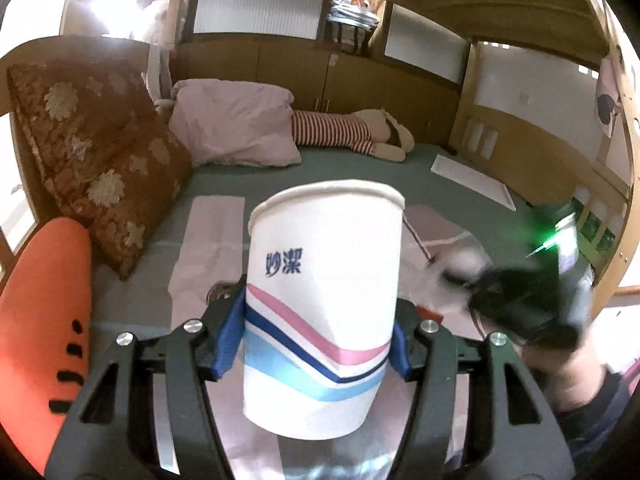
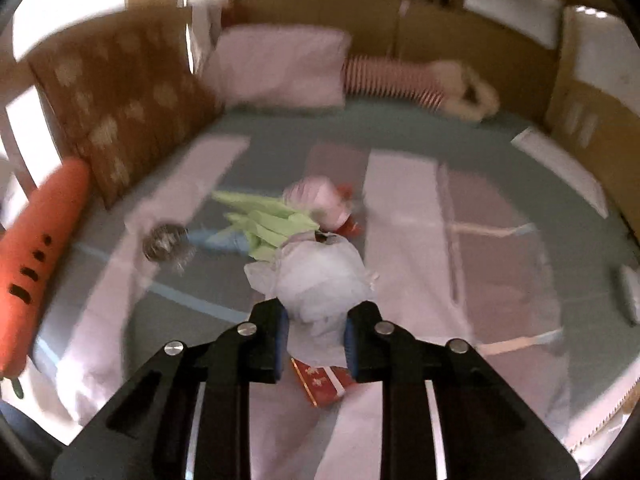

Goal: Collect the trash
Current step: 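Carry the paper cup and tissue to the wastebasket and open both tools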

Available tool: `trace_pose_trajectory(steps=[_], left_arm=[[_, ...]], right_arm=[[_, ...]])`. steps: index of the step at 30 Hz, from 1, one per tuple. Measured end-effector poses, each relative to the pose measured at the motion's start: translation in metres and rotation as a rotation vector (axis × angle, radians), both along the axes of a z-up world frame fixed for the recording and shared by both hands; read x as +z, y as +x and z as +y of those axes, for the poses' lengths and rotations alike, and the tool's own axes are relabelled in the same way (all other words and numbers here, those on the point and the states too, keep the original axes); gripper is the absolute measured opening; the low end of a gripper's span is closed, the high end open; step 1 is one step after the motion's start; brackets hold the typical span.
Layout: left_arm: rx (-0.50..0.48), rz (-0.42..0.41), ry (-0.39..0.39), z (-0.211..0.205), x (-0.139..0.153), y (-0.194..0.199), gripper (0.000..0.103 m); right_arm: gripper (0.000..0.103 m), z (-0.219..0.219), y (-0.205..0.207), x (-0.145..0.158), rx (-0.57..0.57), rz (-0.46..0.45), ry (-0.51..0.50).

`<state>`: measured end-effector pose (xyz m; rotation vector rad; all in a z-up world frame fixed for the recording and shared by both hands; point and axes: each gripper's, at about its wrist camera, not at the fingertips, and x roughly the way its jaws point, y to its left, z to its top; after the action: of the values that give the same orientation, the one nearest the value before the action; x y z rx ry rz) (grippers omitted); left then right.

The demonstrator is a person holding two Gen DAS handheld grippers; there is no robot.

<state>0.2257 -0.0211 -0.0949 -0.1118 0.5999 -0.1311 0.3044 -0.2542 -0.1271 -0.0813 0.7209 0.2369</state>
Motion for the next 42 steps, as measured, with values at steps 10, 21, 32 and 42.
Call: trace_pose_trajectory(steps=[10, 21, 32, 42], left_arm=[[-0.029, 0.048, 0.029, -0.010, -0.019, -0.018, 0.060], [-0.007, 0.094, 0.040, -0.011, -0.035, -0.009, 0.061], [-0.002, 0.113, 0.044, -0.007, -0.040, -0.004, 0.062], [-0.002, 0.116, 0.048, -0.006, -0.042, -0.002, 0.062]], right_arm=[[0.024, 0.001, -0.063, 0.013, 0.009, -0.074, 0.156], [0.024, 0.008, -0.061, 0.011, 0.022, -0.063, 0.138], [0.024, 0.013, -0.062, 0.009, 0.031, -0.058, 0.122], [0.024, 0.010, -0.060, 0.007, 0.037, -0.052, 0.124]])
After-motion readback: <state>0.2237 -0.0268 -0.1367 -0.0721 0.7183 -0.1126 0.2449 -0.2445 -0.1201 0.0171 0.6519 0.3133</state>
